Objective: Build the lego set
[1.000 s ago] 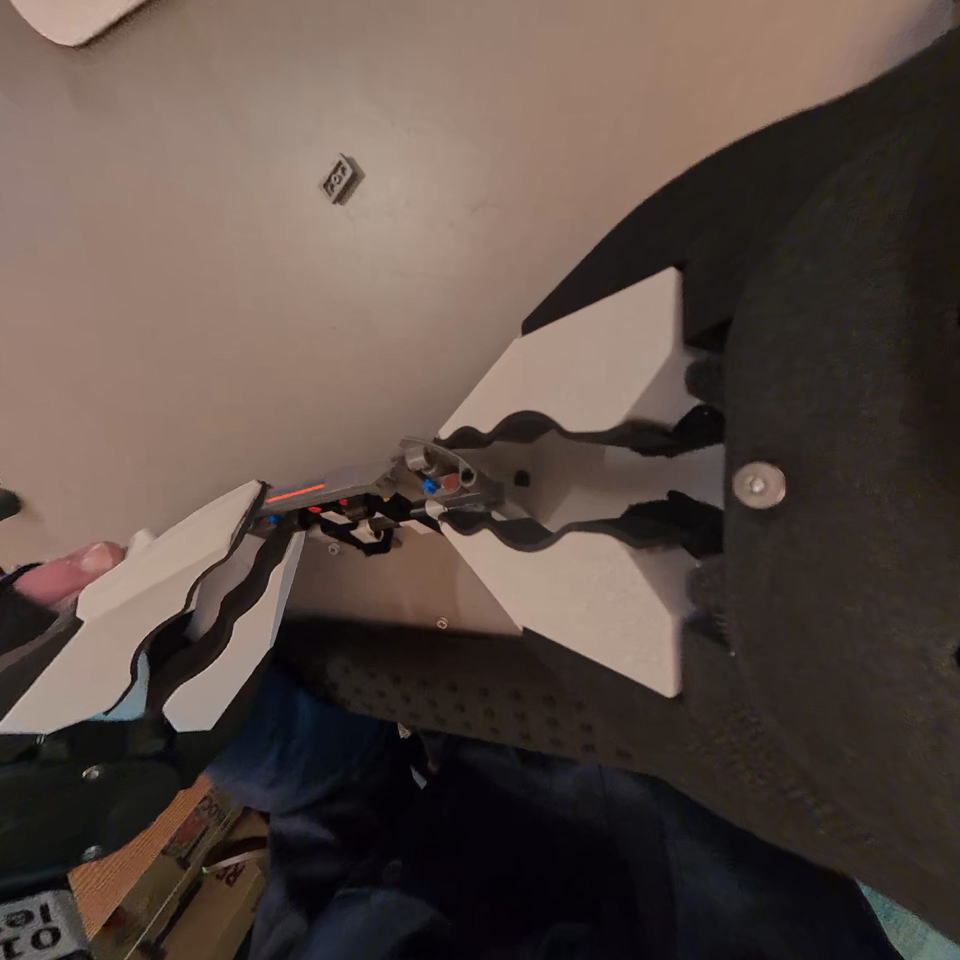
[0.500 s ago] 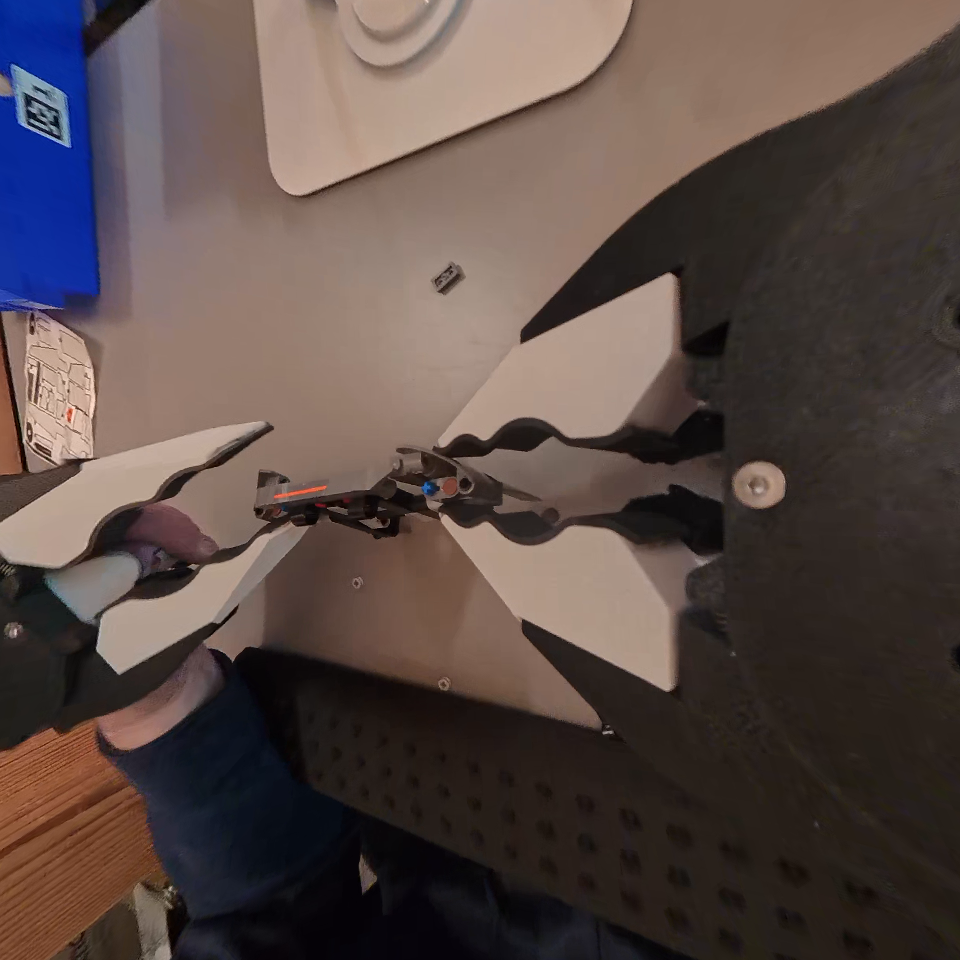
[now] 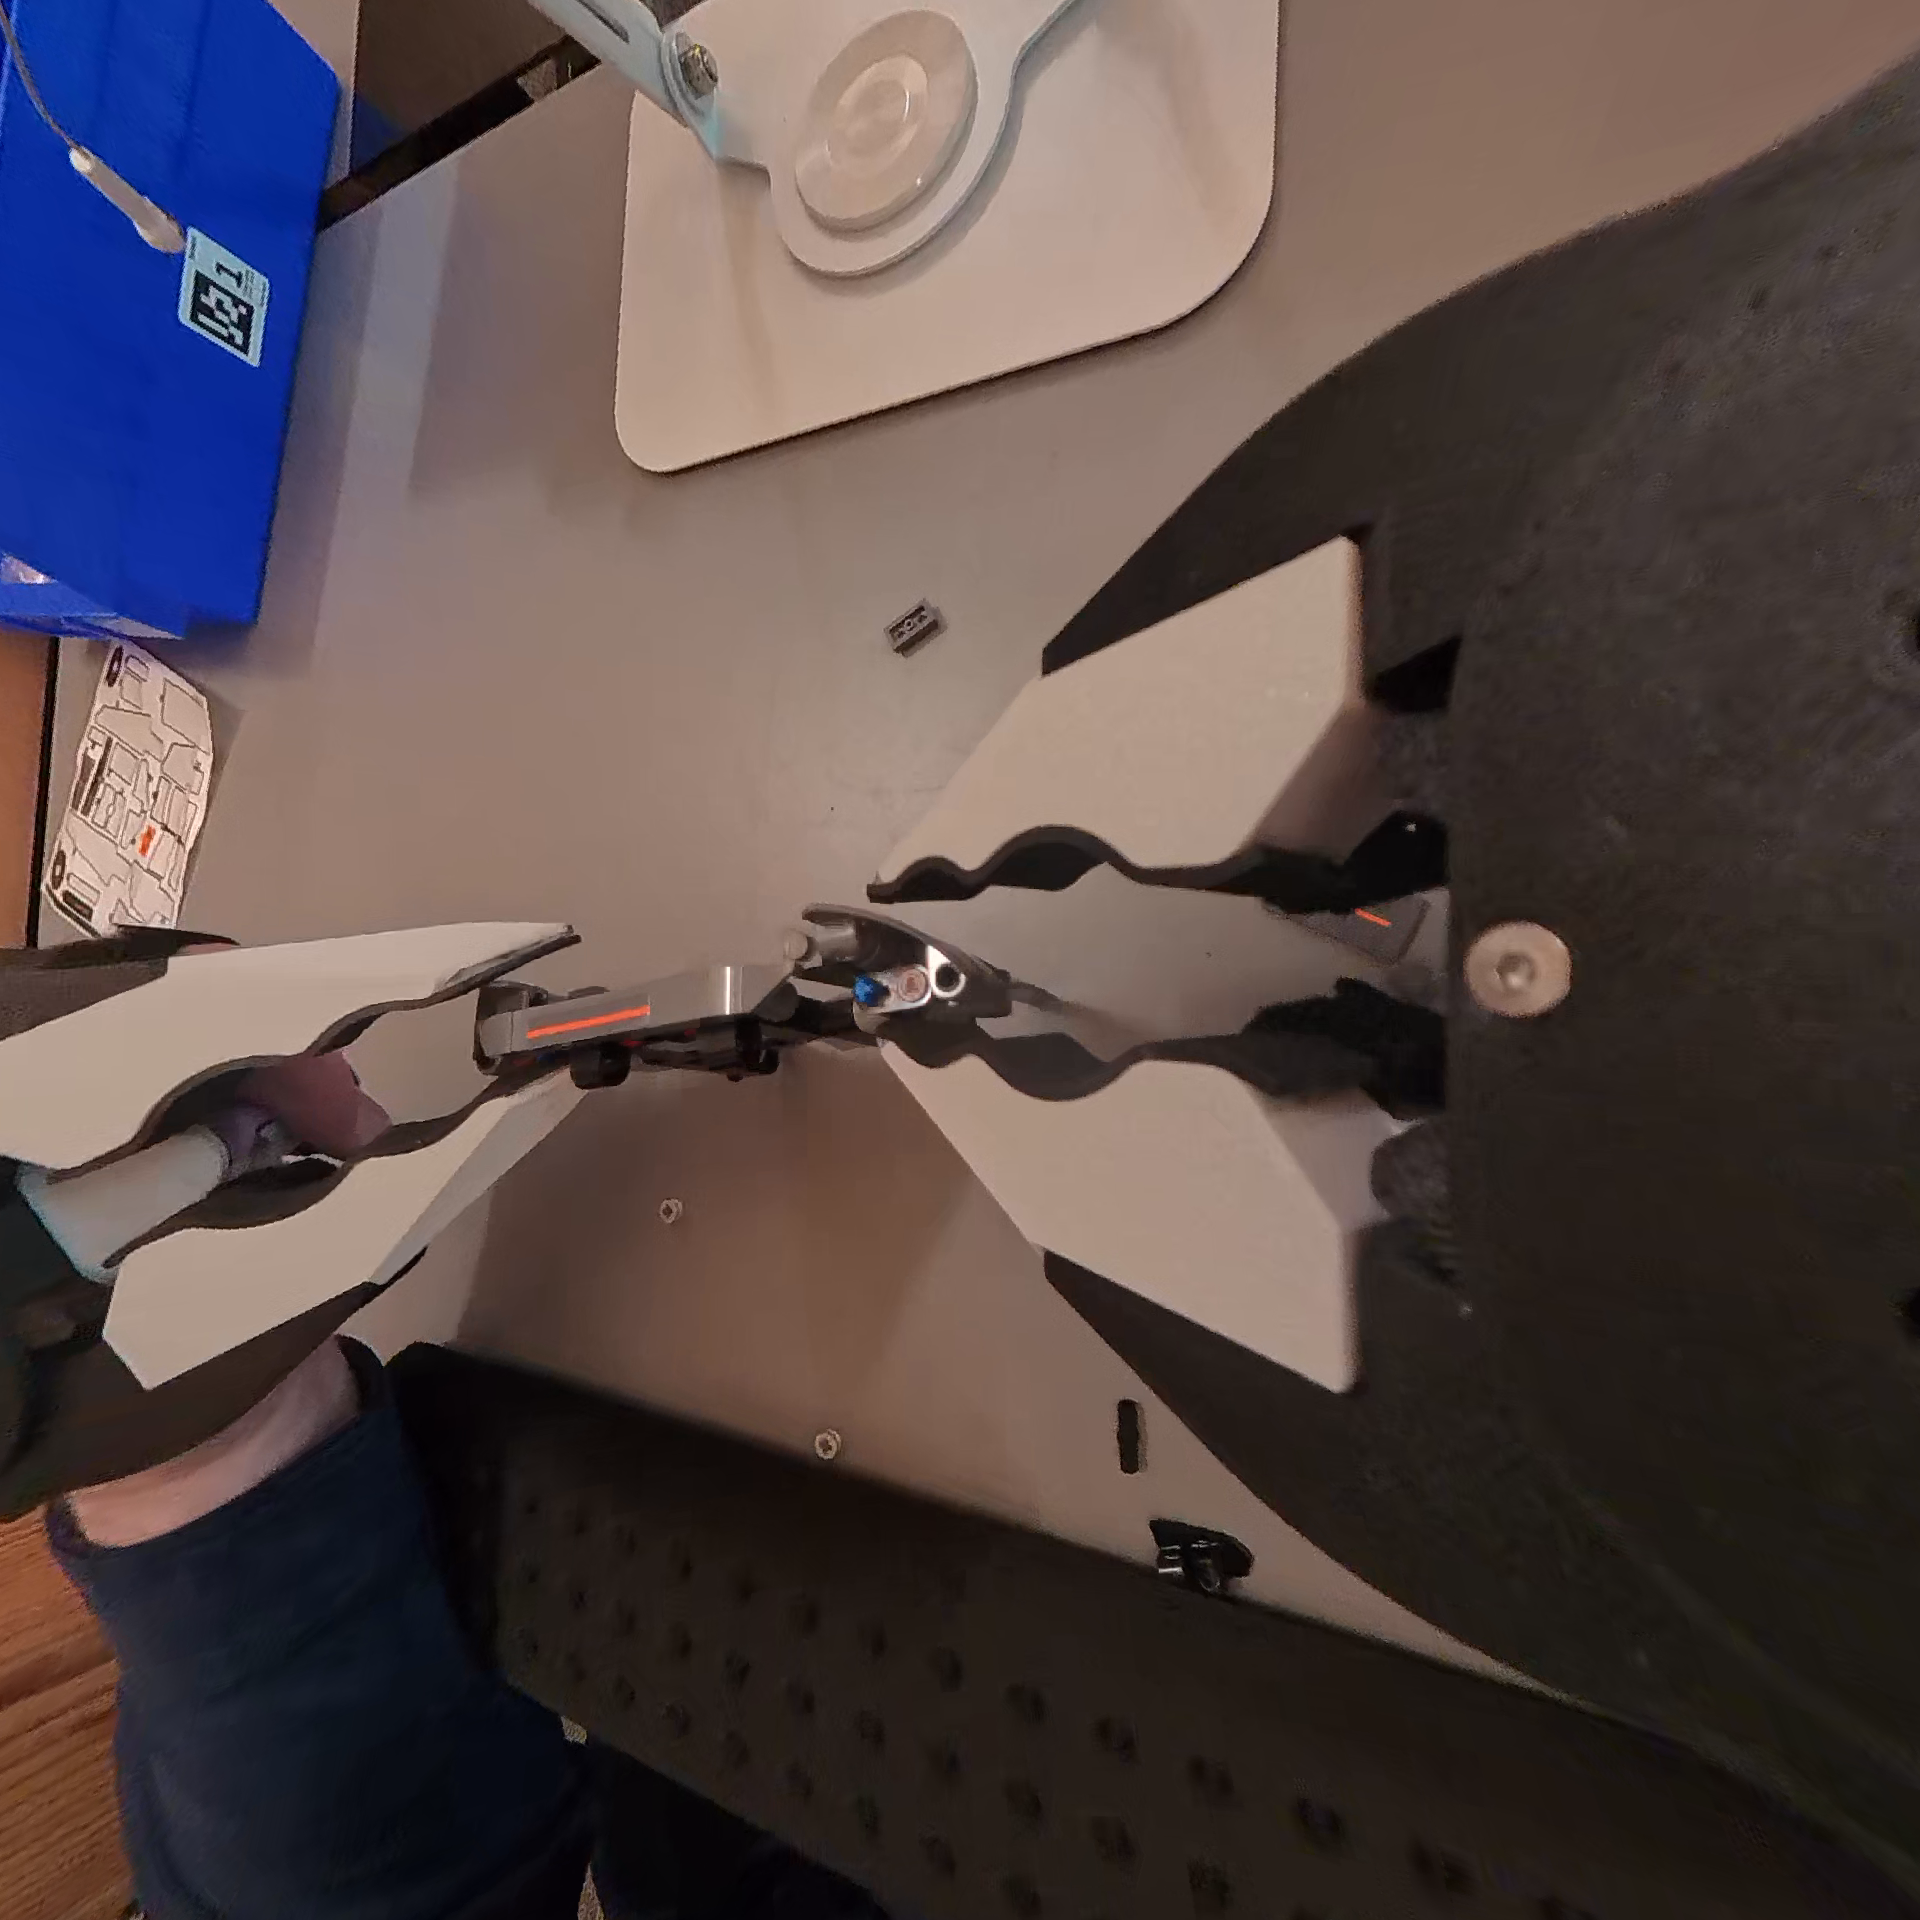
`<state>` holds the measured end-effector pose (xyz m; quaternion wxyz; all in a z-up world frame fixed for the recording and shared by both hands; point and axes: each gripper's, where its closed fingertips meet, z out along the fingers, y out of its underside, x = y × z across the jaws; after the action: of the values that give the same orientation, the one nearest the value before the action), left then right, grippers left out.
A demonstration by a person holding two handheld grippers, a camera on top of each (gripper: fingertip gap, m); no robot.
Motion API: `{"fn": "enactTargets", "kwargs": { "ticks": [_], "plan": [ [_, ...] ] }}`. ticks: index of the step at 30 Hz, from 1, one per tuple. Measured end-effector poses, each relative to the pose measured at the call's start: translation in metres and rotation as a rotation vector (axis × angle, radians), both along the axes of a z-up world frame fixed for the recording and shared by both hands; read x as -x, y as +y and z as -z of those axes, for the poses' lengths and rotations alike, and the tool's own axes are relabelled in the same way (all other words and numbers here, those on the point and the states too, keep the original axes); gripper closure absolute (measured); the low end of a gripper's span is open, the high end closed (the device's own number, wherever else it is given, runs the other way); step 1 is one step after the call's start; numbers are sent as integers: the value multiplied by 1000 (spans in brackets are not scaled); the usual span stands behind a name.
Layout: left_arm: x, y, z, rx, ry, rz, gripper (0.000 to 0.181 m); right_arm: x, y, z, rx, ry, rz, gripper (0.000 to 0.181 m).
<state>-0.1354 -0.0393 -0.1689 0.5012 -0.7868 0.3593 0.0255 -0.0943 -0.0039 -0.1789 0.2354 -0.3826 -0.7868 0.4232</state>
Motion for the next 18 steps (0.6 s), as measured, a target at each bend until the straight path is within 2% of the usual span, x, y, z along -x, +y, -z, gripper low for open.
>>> {"fn": "enactTargets", "kwargs": {
  "ticks": [6,13,18],
  "plan": [
    [-10,-2,0,-23,52,39,163,-8,-2,2,-17,-18,-42,167],
    [-17,-7,3,25,-54,82,149,-13,-6,4,-64,-4,-80,168],
    [-18,-10,5,49,-90,101,149,-13,-7,5,-65,-6,-85,168]
  ]
}}
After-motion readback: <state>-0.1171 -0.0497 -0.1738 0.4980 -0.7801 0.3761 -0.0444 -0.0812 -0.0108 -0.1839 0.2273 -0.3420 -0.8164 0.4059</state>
